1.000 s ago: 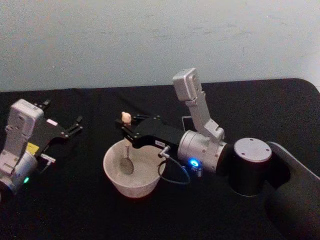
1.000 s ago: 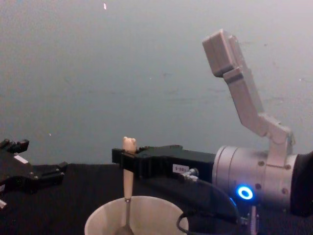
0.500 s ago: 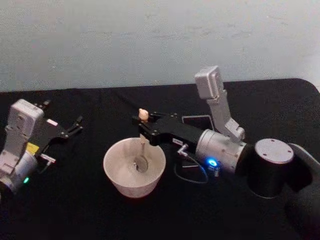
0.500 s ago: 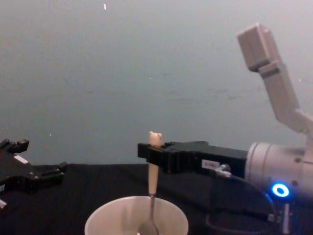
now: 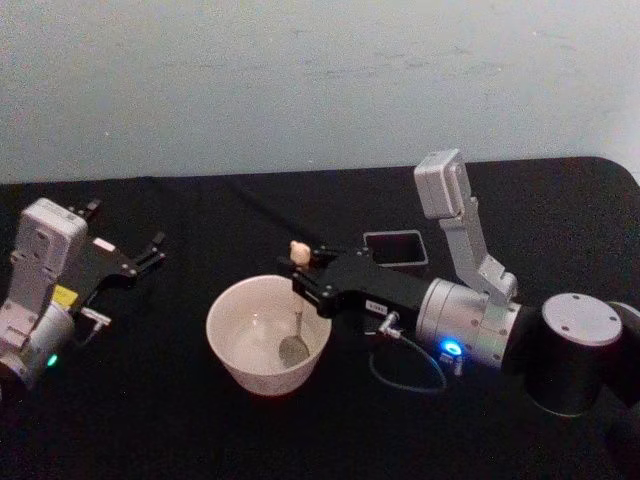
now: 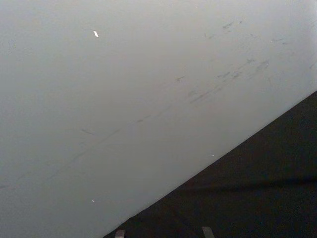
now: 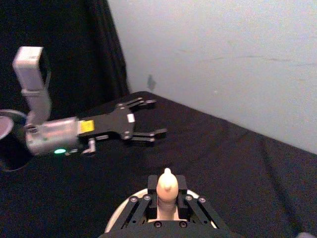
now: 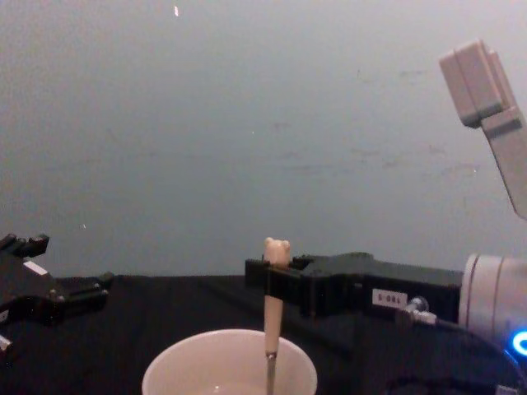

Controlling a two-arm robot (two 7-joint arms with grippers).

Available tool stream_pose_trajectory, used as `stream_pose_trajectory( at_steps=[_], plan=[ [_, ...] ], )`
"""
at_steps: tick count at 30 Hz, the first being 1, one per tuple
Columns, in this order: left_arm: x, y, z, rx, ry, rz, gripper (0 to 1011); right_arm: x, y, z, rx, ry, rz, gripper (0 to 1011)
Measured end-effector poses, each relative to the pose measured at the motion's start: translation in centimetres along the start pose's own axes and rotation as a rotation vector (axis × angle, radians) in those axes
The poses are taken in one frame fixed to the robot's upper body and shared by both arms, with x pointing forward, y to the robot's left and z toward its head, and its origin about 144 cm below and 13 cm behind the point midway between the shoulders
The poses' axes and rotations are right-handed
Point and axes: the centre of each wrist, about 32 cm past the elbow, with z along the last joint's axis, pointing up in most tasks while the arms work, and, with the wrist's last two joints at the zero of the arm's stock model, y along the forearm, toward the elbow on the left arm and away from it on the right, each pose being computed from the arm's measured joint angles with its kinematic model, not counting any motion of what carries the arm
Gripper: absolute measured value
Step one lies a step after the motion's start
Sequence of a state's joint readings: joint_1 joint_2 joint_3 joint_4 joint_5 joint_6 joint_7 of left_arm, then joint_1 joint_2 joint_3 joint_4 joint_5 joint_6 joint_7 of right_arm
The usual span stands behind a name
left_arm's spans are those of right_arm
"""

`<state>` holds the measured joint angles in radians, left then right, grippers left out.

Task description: Pick up the stirring spoon with one hand, stir inside the cup, then place it back in its original position.

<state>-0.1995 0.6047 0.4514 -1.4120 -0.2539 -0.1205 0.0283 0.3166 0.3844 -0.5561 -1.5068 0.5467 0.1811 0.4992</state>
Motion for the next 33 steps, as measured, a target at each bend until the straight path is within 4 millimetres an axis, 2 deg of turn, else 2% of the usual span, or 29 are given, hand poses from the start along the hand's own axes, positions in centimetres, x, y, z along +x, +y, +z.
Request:
stream_pose_trajectory(
  at_steps=[9,16,33],
  plan=[
    [0.0,0.0,0.0,0.000,0.000,0.000,1001,-1.3,0.0,-0.2,-0.010,0.015,0.075,214],
    [0.0,0.0,0.0,0.000,0.000,0.000,1001,-2.0,1.4,-0.2,-0.004,0.018,0.100,214],
    [0.0,0.0,0.0,0.000,0.000,0.000,1001,-1.4,5.0,0.0,0.013,0.005,0.038,214]
  ],
)
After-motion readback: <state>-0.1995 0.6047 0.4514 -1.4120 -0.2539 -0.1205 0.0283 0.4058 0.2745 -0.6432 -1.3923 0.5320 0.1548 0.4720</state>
